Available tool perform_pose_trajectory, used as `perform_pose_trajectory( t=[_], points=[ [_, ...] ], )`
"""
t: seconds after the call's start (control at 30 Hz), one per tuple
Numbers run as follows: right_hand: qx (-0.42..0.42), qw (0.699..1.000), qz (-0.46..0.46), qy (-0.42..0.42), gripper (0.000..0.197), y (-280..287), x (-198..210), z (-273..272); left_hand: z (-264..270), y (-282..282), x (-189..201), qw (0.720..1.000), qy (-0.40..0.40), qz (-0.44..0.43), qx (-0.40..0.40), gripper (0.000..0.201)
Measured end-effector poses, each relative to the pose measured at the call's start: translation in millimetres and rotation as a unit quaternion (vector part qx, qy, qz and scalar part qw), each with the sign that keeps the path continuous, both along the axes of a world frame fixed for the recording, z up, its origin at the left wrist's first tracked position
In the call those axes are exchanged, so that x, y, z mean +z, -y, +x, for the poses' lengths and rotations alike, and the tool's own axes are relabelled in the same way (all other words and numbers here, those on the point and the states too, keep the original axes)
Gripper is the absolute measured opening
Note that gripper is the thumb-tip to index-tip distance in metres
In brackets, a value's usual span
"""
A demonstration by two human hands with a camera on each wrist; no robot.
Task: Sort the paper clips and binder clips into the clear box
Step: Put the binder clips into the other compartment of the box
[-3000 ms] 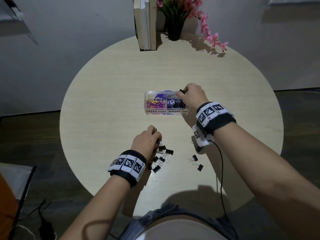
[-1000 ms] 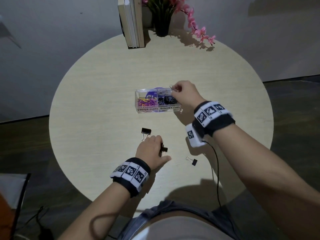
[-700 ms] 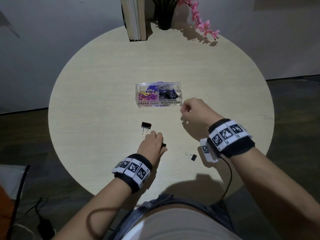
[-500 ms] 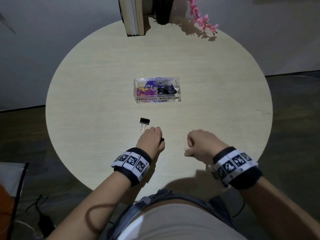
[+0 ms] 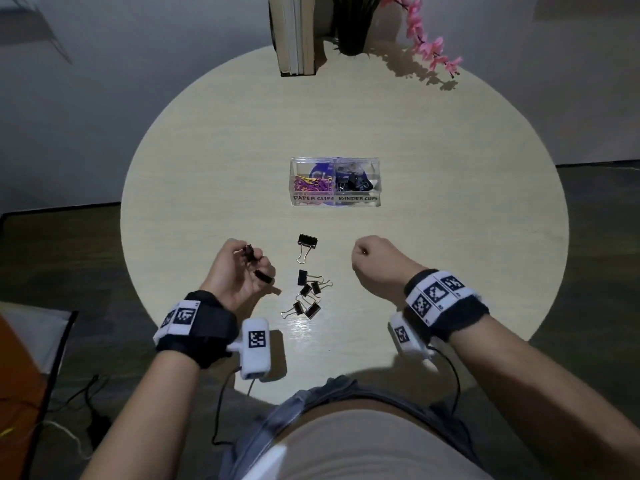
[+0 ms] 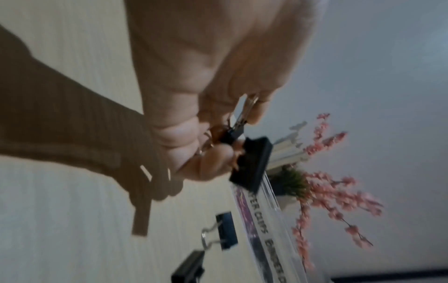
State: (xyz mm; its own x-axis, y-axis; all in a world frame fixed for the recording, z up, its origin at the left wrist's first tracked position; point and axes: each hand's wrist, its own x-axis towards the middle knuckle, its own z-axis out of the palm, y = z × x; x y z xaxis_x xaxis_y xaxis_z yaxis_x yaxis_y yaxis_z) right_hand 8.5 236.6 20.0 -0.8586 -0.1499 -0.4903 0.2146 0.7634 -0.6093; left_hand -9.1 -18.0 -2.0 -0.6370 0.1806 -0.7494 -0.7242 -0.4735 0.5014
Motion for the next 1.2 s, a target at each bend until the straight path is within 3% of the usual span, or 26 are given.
perform_pose_trajectory(
  t=[0.1, 0.17, 0.27, 0.33, 0.43, 0.47, 0.5, 0.57, 0.67, 0.77, 0.93, 1.03, 1.1, 1.2],
  points=[
    [0.067, 0.990, 0.073, -0.102, 0.017, 21, -1, -26, 7, 10, 4, 0.996, -0.036, -0.059, -0.048, 0.030],
    [0.159, 0.963, 0.130, -0.176, 0.028, 34, -4, -38, 12, 6, 1, 0.991, -0.044, -0.093, -0.087, 0.028],
    [0.278, 0.919, 0.173, -0.217, 0.044, 47, -11, -46, 26, -6, -4, 0.969, -0.077, -0.172, -0.157, 0.035],
    [0.312, 0.903, 0.193, -0.225, 0.040, 47, -18, -44, 37, -12, -4, 0.920, -0.179, -0.260, -0.231, 0.038],
    [0.291, 0.906, 0.195, -0.238, 0.026, 38, -24, -33, 45, -15, -6, 0.785, -0.305, -0.393, -0.370, 0.035],
    [0.280, 0.910, 0.197, -0.236, 0.025, 33, -24, -31, 46, -14, -9, 0.756, -0.319, -0.413, -0.395, 0.029],
    [0.267, 0.914, 0.198, -0.232, 0.025, 28, -22, -28, 47, -13, -10, 0.738, -0.324, -0.422, -0.415, 0.025],
    [0.206, 0.934, 0.177, -0.232, 0.025, 20, -12, -27, 51, -13, -14, 0.707, -0.323, -0.440, -0.450, 0.035],
    [0.034, 0.951, 0.129, -0.278, 0.021, 5, 12, -44, 53, -16, -15, 0.665, -0.333, -0.471, -0.475, 0.037],
    [-0.055, 0.953, 0.133, -0.268, 0.025, -7, 31, -82, 50, -19, -15, 0.666, -0.319, -0.467, -0.486, 0.027],
    [-0.029, 0.965, 0.153, -0.213, 0.035, -5, 35, -121, 32, -25, 4, 0.695, -0.290, -0.446, -0.483, 0.021],
    [-0.069, 0.954, 0.131, -0.262, 0.033, -6, 33, -106, -2, -38, 32, 0.719, -0.301, -0.448, -0.438, 0.019],
    [-0.122, 0.946, 0.098, -0.285, 0.027, -10, 28, -79, -32, -58, 53, 0.711, -0.323, -0.458, -0.425, 0.019],
    [-0.170, 0.952, 0.069, -0.245, 0.023, -19, 17, -32, -80, -99, 73, 0.701, -0.359, -0.459, -0.411, 0.018]
  ],
)
